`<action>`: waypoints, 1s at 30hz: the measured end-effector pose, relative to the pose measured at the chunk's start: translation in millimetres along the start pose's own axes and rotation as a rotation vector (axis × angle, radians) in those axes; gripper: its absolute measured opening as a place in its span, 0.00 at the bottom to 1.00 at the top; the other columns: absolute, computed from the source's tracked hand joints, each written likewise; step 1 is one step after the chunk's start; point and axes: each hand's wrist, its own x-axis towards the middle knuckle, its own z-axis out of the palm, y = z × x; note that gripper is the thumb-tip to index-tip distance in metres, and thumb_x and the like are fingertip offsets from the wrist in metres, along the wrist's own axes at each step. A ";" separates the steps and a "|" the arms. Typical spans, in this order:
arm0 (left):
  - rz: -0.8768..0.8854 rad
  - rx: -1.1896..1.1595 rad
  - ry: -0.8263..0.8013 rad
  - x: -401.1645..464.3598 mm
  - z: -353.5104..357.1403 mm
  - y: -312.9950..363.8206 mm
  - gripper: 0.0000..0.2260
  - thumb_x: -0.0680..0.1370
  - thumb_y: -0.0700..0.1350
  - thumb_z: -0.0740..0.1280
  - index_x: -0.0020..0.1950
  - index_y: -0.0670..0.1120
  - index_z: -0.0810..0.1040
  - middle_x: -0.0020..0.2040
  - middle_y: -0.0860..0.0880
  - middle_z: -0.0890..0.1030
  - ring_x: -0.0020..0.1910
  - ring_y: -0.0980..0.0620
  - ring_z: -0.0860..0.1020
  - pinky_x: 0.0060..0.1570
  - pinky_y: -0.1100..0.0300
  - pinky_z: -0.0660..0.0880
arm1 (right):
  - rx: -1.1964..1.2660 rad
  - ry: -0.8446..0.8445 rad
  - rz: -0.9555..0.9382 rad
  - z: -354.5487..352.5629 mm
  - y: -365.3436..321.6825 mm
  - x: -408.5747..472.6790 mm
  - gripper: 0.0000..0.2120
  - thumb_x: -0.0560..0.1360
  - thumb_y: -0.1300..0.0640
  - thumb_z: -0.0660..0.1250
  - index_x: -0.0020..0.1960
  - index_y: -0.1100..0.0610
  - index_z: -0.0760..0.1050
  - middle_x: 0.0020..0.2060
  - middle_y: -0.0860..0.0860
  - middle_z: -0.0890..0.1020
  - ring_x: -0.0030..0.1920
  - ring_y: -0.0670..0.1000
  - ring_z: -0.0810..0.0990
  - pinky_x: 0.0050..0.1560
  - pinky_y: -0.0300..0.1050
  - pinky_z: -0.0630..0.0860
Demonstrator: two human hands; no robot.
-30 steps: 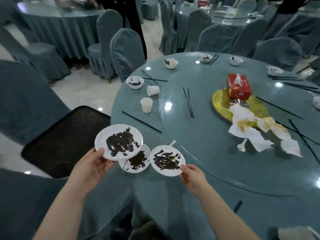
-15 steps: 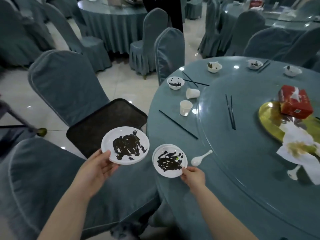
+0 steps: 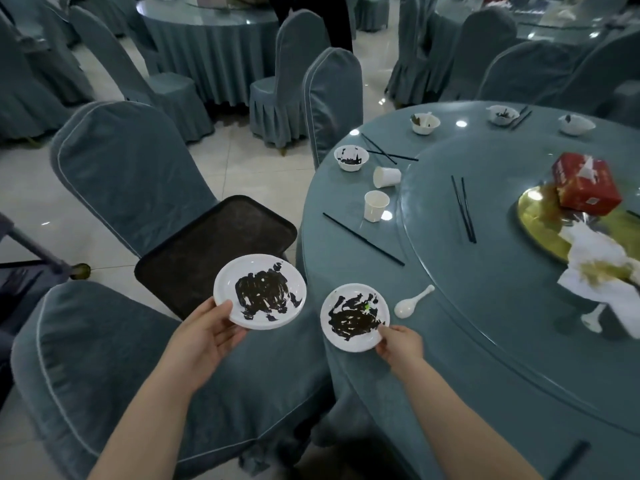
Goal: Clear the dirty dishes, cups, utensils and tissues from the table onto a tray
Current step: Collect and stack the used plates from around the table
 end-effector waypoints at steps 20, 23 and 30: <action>-0.174 0.283 -0.450 15.0 130.0 -61.8 0.13 0.79 0.39 0.63 0.63 0.45 0.73 0.39 0.49 0.85 0.34 0.52 0.83 0.33 0.62 0.79 | 0.448 -0.079 -0.142 -114.1 -31.0 -91.4 0.01 0.75 0.64 0.67 0.46 0.61 0.76 0.33 0.52 0.84 0.29 0.45 0.80 0.31 0.36 0.78; -0.174 0.318 -0.462 15.4 156.3 -73.2 0.17 0.79 0.39 0.64 0.68 0.45 0.71 0.41 0.47 0.85 0.38 0.48 0.83 0.37 0.60 0.81 | 0.397 -0.085 -0.132 -127.7 -37.9 -87.1 0.02 0.76 0.61 0.68 0.47 0.60 0.77 0.34 0.51 0.84 0.30 0.45 0.79 0.32 0.36 0.78; -0.193 0.376 -0.503 13.0 212.4 -98.7 0.15 0.79 0.41 0.63 0.67 0.46 0.72 0.40 0.48 0.84 0.36 0.50 0.80 0.37 0.62 0.80 | 0.253 -0.179 -0.130 -155.5 -58.8 -60.3 0.09 0.81 0.59 0.59 0.52 0.55 0.79 0.40 0.52 0.85 0.36 0.52 0.82 0.38 0.44 0.80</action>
